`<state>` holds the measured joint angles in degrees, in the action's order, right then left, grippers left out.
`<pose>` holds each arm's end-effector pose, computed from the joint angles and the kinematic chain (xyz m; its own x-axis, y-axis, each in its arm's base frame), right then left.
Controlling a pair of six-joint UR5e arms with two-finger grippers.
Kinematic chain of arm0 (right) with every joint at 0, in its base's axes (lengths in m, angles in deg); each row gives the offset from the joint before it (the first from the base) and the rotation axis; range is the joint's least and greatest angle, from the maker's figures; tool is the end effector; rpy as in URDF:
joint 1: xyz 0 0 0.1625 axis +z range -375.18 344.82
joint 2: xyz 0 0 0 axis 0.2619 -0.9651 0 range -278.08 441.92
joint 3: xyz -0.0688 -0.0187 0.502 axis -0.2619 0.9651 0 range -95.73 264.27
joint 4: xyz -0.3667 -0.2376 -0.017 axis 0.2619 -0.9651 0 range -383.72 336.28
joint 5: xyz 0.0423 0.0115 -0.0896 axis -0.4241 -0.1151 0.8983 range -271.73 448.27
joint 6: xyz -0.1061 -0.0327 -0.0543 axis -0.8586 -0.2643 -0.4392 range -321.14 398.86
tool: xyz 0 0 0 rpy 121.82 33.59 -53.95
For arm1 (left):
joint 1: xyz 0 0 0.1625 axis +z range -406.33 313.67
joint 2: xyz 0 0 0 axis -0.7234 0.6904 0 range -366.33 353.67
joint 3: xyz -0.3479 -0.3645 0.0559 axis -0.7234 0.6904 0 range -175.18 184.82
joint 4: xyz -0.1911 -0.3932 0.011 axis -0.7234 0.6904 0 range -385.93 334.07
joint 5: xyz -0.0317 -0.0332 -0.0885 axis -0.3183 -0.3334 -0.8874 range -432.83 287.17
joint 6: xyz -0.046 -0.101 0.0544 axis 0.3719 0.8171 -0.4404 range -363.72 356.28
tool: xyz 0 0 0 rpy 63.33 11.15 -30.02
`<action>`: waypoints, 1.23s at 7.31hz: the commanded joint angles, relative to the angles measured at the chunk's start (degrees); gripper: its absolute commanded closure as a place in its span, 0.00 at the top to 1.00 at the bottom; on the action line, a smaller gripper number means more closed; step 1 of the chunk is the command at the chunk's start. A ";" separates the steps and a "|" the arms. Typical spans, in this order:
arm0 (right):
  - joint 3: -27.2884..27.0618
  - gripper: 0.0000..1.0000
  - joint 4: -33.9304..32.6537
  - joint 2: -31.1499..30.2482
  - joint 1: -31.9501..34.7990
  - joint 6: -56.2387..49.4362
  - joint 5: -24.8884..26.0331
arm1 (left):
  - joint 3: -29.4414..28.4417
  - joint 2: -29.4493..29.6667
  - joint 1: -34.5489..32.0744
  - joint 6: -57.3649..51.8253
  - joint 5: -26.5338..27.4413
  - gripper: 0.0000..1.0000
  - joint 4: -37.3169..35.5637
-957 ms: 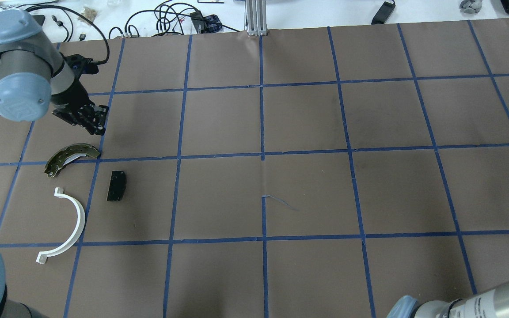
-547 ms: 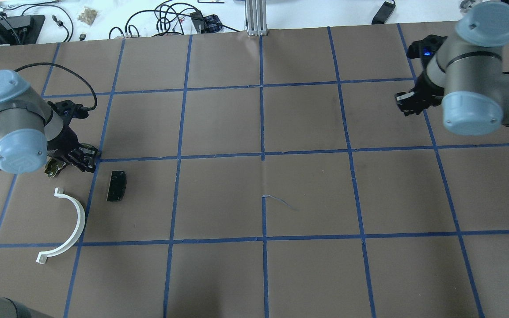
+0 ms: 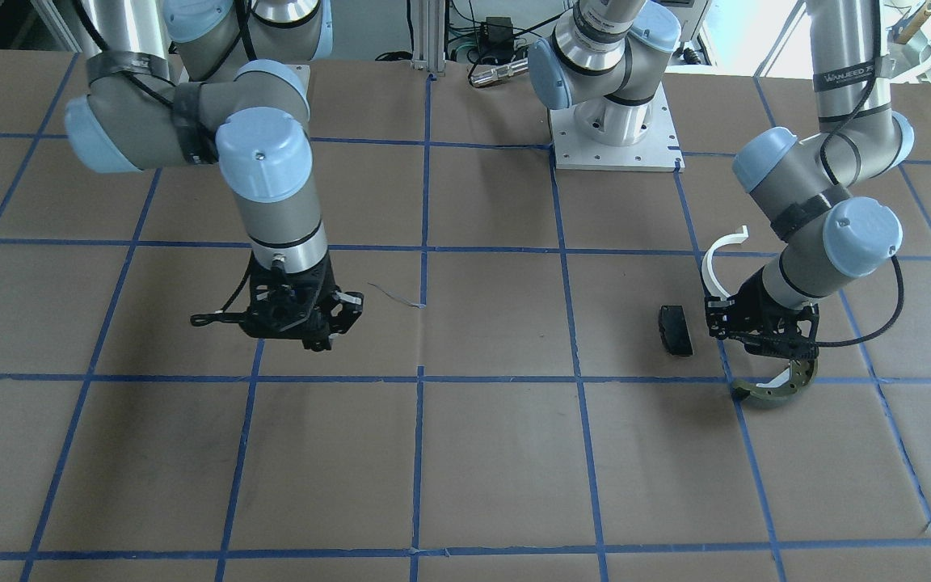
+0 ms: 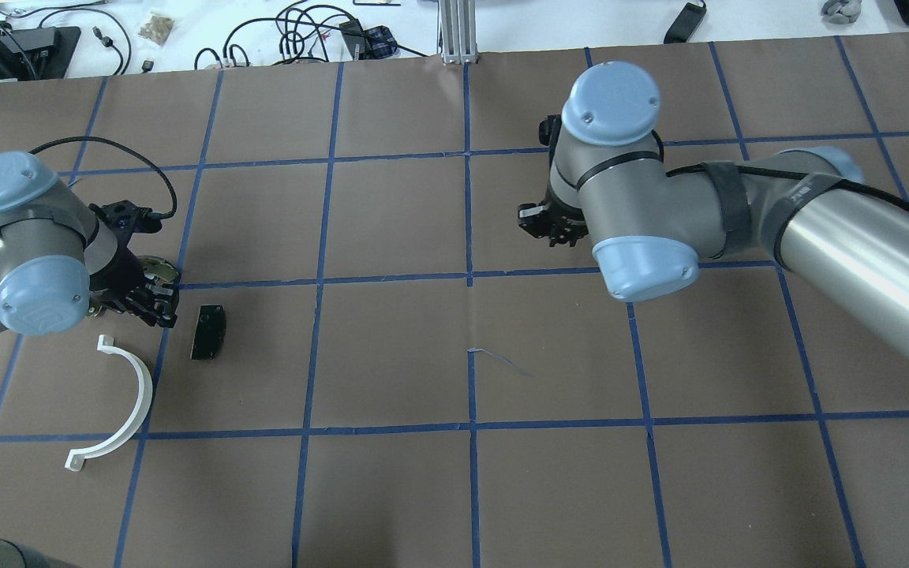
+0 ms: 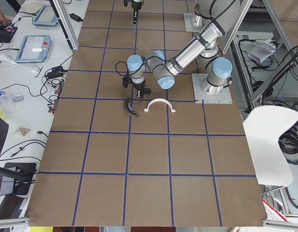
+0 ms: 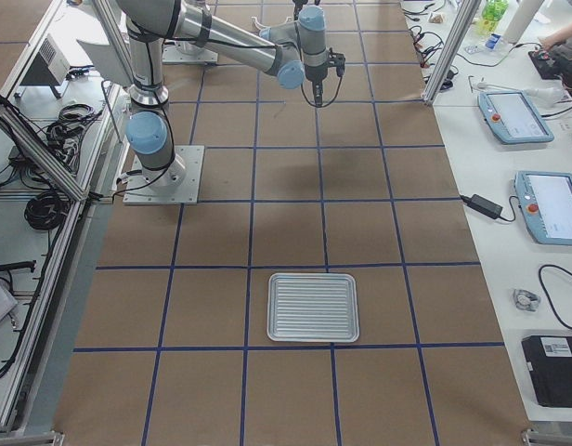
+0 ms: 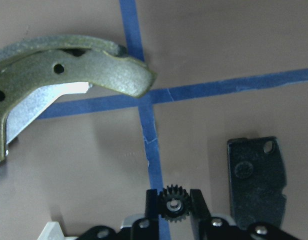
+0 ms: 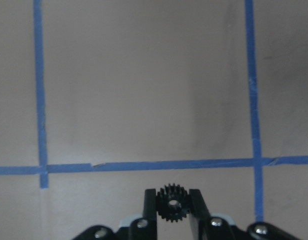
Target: Place bearing gear from tray to pile
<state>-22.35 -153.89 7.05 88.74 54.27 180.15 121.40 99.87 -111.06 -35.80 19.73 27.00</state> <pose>0.2706 -0.5545 0.3253 -0.9996 0.0279 -0.0077 0.0287 0.9883 -0.1499 0.1126 -0.5375 0.2337 -0.9927 0.1198 0.0152 0.1207 0.9868 0.1081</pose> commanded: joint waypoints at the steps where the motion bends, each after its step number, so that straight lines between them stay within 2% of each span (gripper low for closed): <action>1: 0.35 0.18 -0.26 2.61 9.34 10.90 -0.39 | -0.39 -0.12 0.04 -0.18 0.07 1.00 -0.02; 3: 2.45 0.18 -0.96 6.22 13.84 14.90 -0.56 | -0.57 -0.74 0.04 -0.01 -0.02 1.00 -0.02; 4: 2.46 0.22 -0.96 7.28 13.94 14.82 -0.83 | -1.01 -1.00 0.04 0.43 -0.54 1.00 0.07; 5: 3.16 0.34 -2.70 8.94 13.94 14.30 -3.44 | -1.88 -1.18 -0.66 0.87 -0.63 1.00 0.33; 6: 3.17 0.45 -3.59 10.17 13.94 14.55 -3.55 | -2.85 -1.53 -1.10 2.18 -0.98 1.00 0.68; 7: 3.17 0.66 -3.86 10.62 13.94 14.82 -3.64 | -3.20 -1.79 -1.11 2.63 -3.25 1.00 1.12; 8: 3.34 1.00 -3.69 10.37 12.72 12.99 -3.64 | -3.47 -1.88 -1.19 3.41 -3.36 1.00 1.12; 9: 3.60 1.00 -3.60 10.19 11.58 10.80 -3.03 | -3.47 -1.97 -1.63 3.51 -3.45 1.00 1.21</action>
<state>-19.02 -157.52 17.32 101.61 67.34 176.71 118.12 98.05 -112.30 -32.74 16.69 28.07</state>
